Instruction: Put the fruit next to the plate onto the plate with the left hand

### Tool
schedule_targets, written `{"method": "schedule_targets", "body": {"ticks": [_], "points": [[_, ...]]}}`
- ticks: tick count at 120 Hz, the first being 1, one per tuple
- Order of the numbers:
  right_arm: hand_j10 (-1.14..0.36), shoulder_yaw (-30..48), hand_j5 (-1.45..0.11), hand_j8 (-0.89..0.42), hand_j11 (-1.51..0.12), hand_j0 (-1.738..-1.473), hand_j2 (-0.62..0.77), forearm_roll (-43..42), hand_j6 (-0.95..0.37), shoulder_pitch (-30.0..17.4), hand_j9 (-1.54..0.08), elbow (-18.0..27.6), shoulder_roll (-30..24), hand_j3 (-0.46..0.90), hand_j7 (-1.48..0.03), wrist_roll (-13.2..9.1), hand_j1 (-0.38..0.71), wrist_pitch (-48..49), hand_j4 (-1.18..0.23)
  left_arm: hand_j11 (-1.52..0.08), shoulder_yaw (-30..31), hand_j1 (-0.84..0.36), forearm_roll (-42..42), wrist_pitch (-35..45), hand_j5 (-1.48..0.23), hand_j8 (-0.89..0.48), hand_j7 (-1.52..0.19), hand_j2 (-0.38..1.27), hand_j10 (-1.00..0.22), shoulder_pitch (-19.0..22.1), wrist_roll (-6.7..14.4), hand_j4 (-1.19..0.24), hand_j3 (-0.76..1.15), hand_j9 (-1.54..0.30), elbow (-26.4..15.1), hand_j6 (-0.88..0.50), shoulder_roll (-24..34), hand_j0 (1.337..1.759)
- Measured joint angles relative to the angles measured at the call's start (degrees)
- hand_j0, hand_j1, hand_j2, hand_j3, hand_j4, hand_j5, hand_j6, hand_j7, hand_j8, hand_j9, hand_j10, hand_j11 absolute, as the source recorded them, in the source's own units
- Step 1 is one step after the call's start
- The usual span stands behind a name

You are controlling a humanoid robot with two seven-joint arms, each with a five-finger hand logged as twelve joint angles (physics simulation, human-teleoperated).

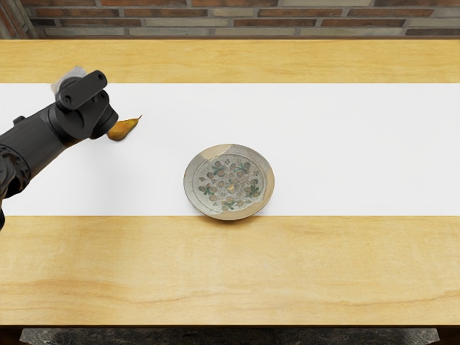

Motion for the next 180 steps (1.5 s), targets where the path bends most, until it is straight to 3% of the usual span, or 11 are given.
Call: {"method": "schedule_targets", "body": {"ticks": [47,90,180], "points": [[0.0,-0.01,0.0,0.0,0.0,-1.658,0.0,0.0,0.0,0.01,0.0,0.0,0.0,0.0,0.0,0.0,-0.35,0.0,0.0,-0.01,-0.26,0.34,-0.04,-0.73,-0.01,-0.01,-0.01,0.0,-0.01,-0.24,0.0,-0.01,0.0,-0.01,-3.92,-0.01,0.0,1.658],[0.0,0.0,0.0,0.0,0.0,-1.658,0.0,0.0,0.0,0.01,0.0,0.0,0.0,0.0,0.0,0.0,-0.35,0.0,0.0,-0.29,0.04,0.08,0.03,-3.35,-0.29,-0.23,-0.29,0.05,-0.22,1.2,0.0,-0.22,0.0,-0.29,-4.46,-0.23,0.0,1.658],[0.0,-0.01,0.0,0.0,0.0,-1.658,0.0,0.0,0.0,0.01,0.0,0.0,0.0,0.0,0.0,0.0,-0.35,0.0,0.0,-0.5,1.04,-0.11,0.85,-6.86,-0.5,-0.38,-0.5,0.08,-0.38,0.66,0.0,-0.38,0.0,-0.5,-6.59,-0.38,0.0,1.658]]}}
